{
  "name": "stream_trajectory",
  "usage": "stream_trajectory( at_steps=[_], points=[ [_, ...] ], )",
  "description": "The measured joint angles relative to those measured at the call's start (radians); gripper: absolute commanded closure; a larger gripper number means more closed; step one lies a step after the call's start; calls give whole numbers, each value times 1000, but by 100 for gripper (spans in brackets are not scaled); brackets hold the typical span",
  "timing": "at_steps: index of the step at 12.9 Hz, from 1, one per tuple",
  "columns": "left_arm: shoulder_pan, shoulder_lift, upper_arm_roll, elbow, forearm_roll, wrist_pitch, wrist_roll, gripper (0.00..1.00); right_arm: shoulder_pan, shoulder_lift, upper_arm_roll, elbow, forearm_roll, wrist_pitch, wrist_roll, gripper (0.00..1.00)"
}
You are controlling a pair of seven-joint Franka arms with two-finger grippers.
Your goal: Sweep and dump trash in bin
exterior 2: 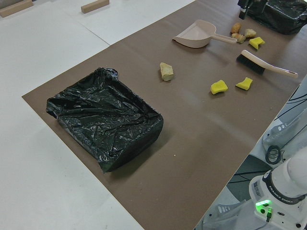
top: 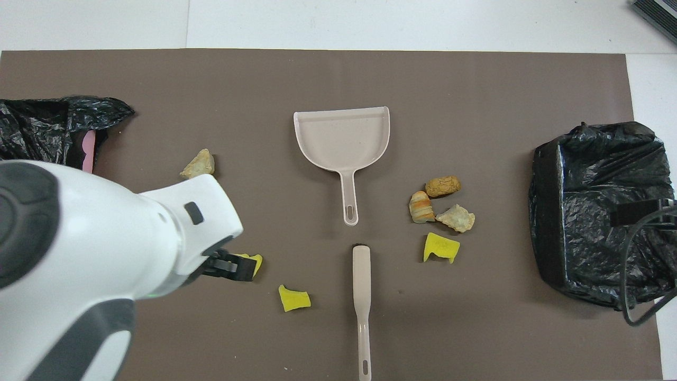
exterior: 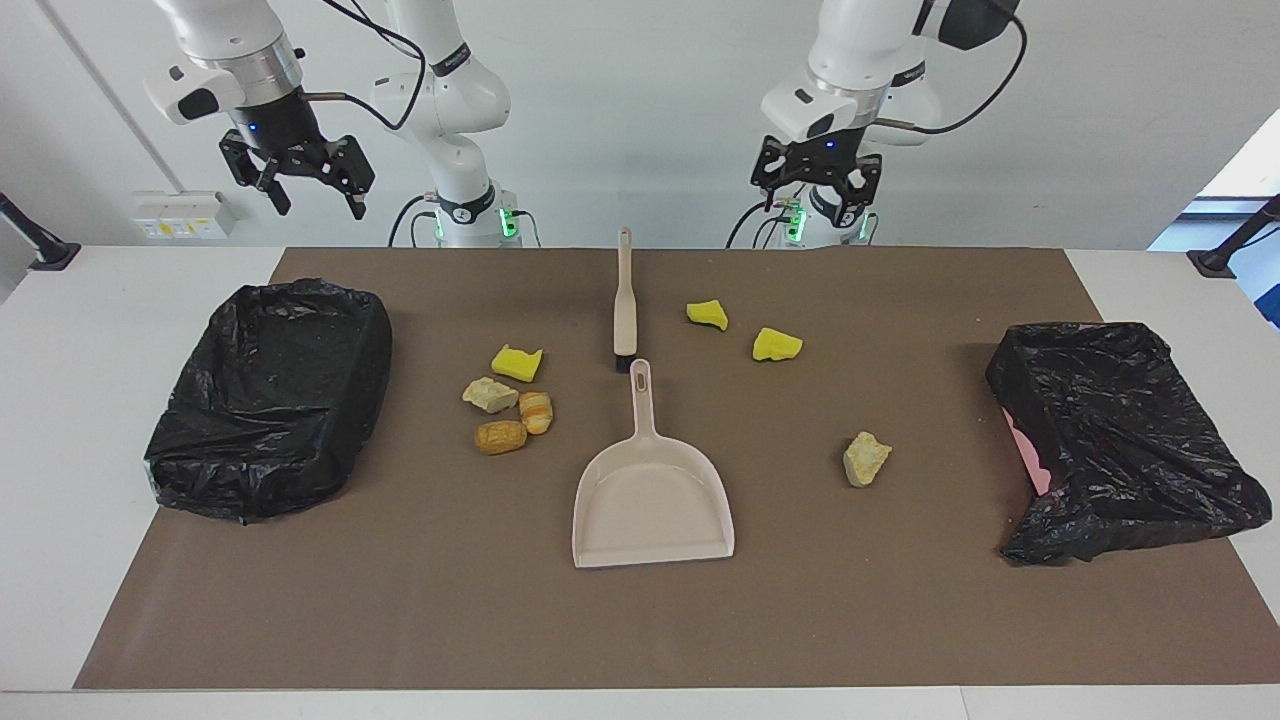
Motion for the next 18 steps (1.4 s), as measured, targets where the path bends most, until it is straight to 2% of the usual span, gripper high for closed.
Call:
stream_trajectory(
  at_steps=[8, 13, 18],
  points=[
    [-264, 12, -1, -285, -2, 337, -256, 0, 0, 0, 0, 0, 0, 0, 0, 0],
    [-412, 171, -2, -364, -2, 561, -414, 0, 0, 0, 0, -1, 0, 0, 0, 0],
    [-482, 254, -1, -386, -2, 586, -458, 0, 0, 0, 0, -1, 0, 0, 0, 0]
  ],
)
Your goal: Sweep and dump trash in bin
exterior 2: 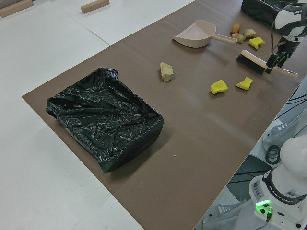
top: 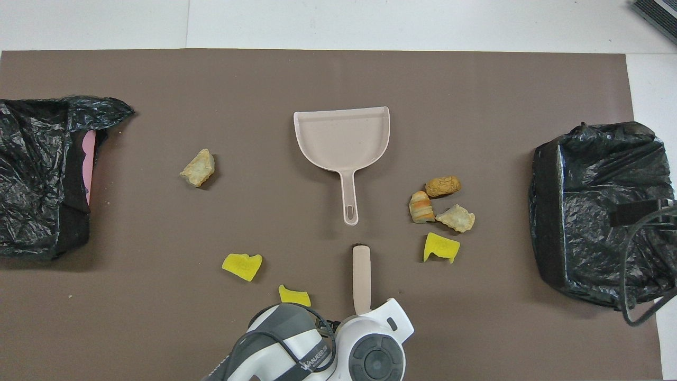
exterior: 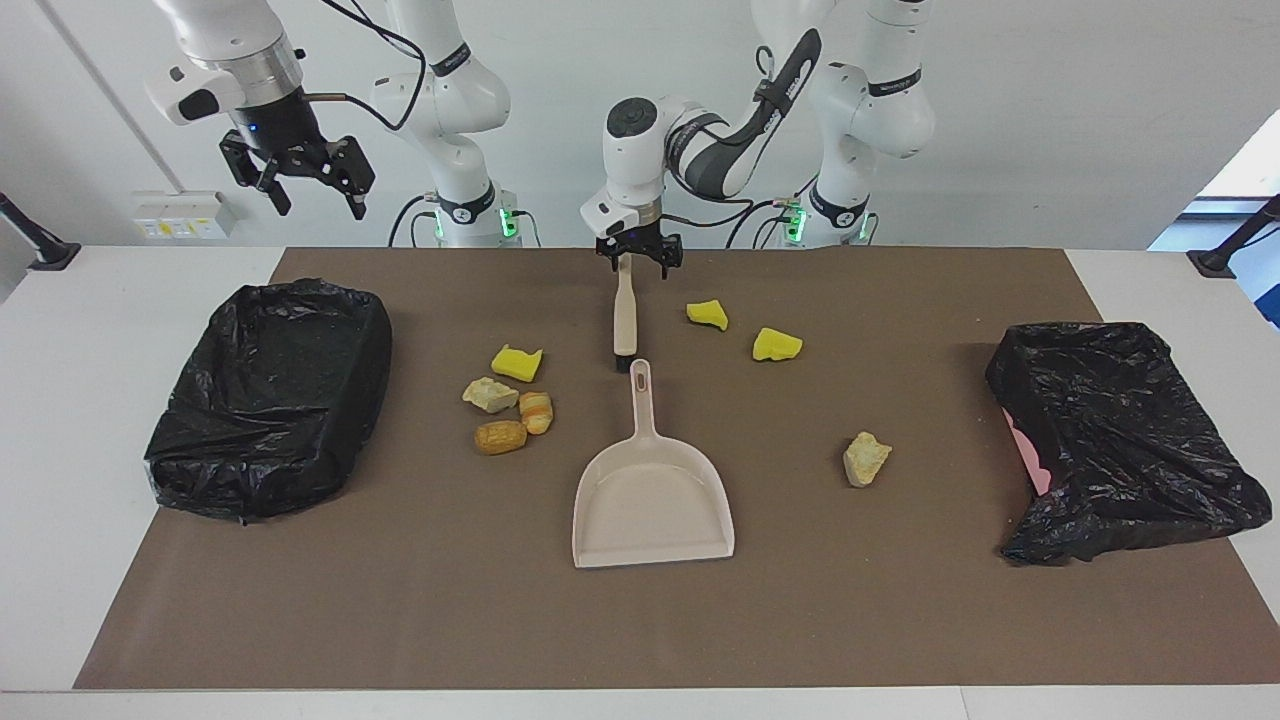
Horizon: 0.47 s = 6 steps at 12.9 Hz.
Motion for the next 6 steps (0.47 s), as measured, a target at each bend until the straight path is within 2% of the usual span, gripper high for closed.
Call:
stream_trajectory(
  at_steps=[3, 4, 5, 6],
  points=[
    [-6, 6, 2, 3, 0, 1, -21, 0, 0, 0, 0, -1, 0, 0, 0, 0],
    [-6, 6, 4, 4, 0, 1, -27, 12, 0, 0, 0, -1, 0, 0, 0, 0],
    [-6, 5, 5, 6, 0, 1, -30, 31, 0, 0, 0, -1, 0, 0, 0, 0],
    [-6, 4, 6, 8, 0, 1, -36, 43, 0, 0, 0, -1, 0, 0, 0, 0]
  ],
)
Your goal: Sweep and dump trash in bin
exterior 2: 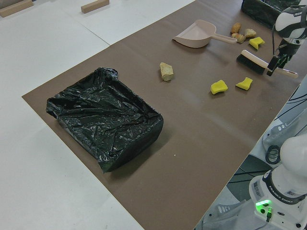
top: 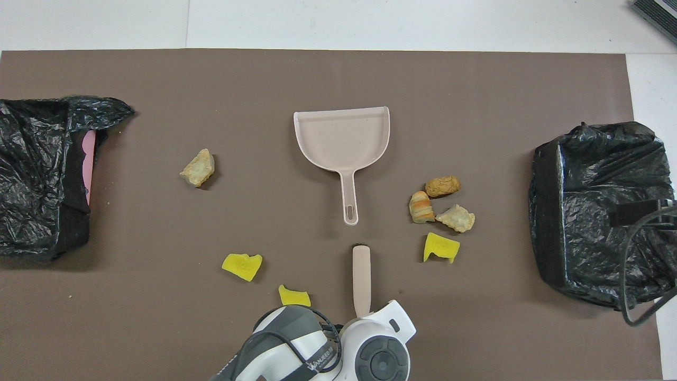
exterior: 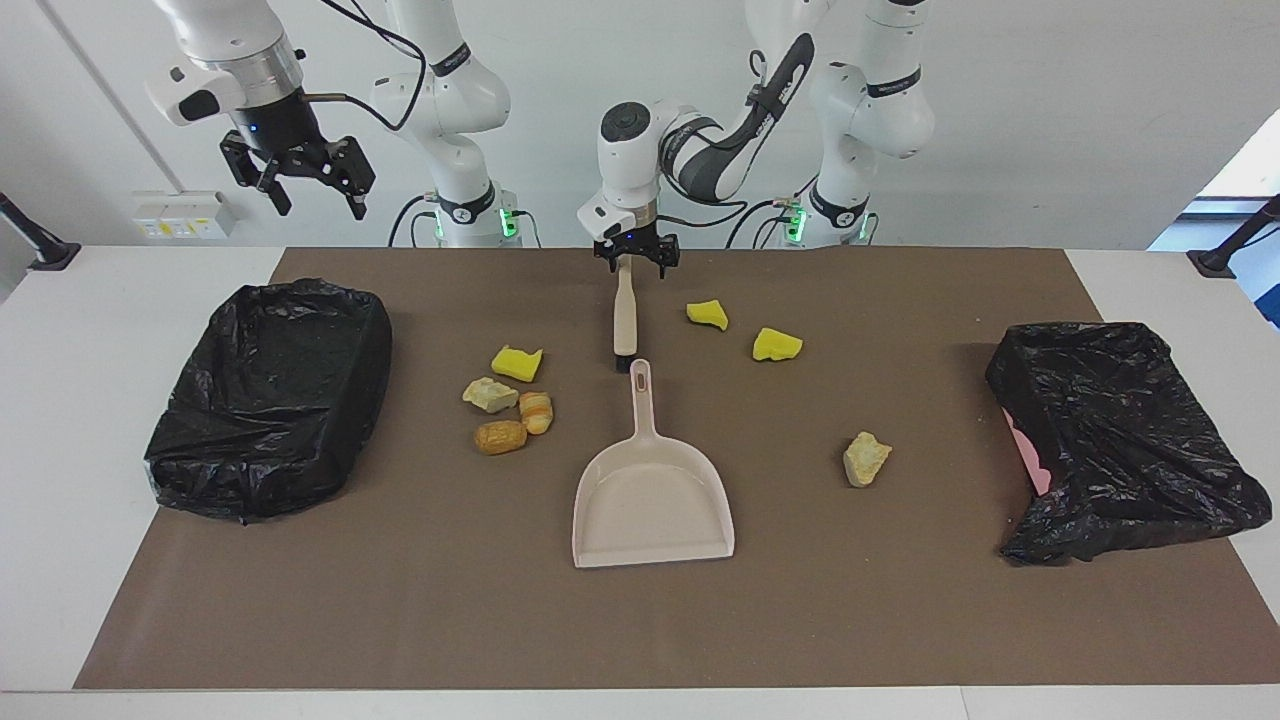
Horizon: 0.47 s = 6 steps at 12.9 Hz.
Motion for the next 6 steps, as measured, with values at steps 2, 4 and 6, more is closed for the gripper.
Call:
stream_trajectory(
  at_steps=[2, 4, 6],
  points=[
    [0, -2, 0, 0, 0, 0, -12, 55, -5, 0, 0, 0, 0, 0, 0, 0],
    [0, -3, 0, 0, 0, 0, -13, 73, -11, 0, 0, 0, 0, 0, -1, 0],
    [0, -4, 0, 1, 0, -4, -15, 91, -11, 0, 0, -1, 0, 0, -1, 0]
  ],
)
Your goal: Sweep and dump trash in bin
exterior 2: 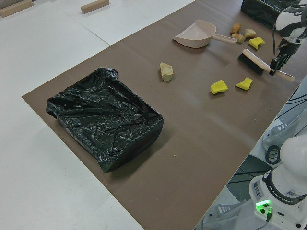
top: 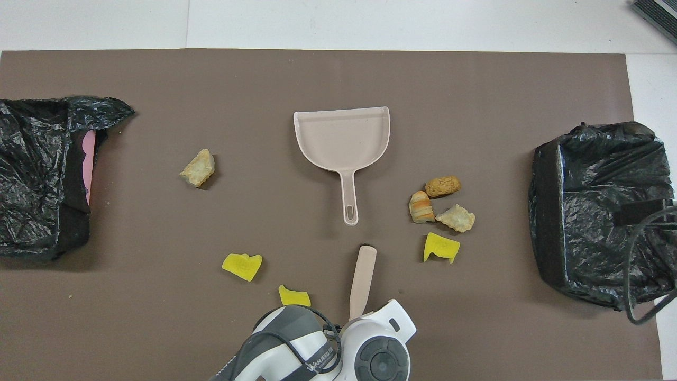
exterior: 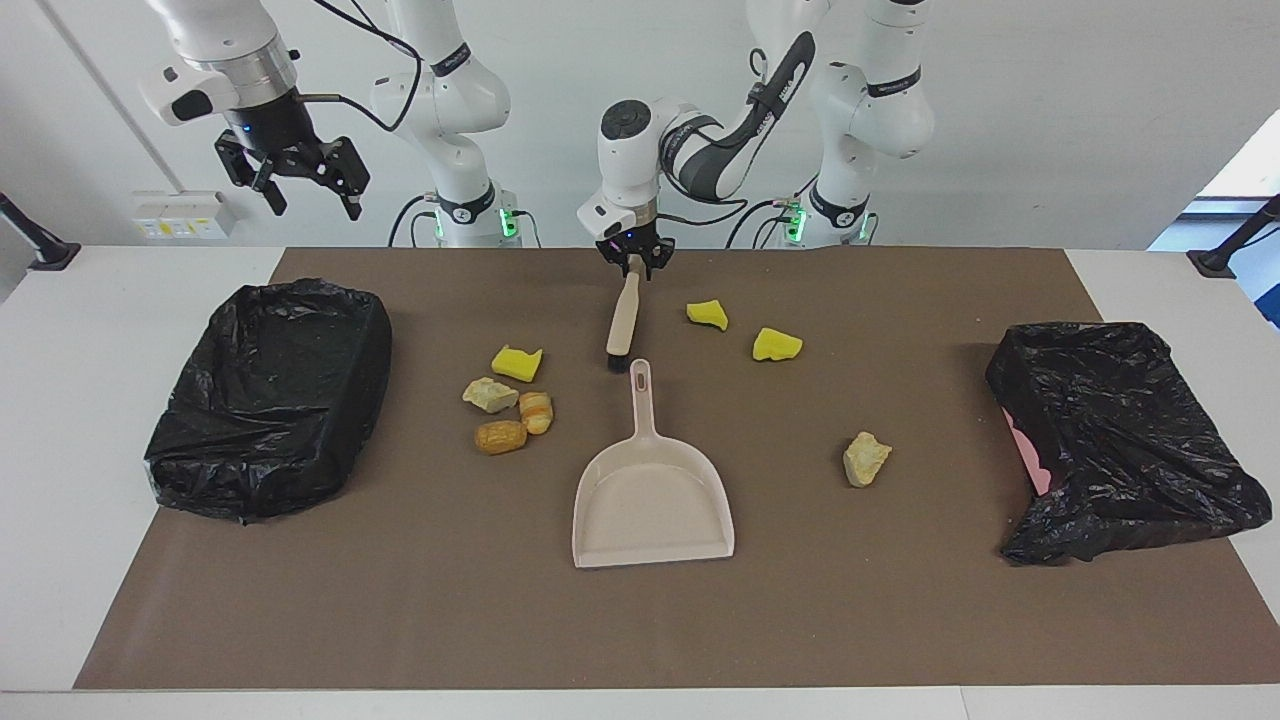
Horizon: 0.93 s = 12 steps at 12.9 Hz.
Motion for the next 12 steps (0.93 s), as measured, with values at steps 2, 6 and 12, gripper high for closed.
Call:
stream_trajectory(
  at_steps=[2, 6, 12],
  points=[
    [0, -8, 1, 5, 0, -25, 0, 100, 0, 0, 0, 0, 0, 0, 0, 0],
    [1, -68, 8, 25, 0, -145, 27, 100, 0, 0, 0, 0, 0, 0, 0, 0],
    [1, -120, 7, 10, 0, -356, 173, 100, 6, 1, 12, 0, 0, 9, 0, 0]
  ],
)
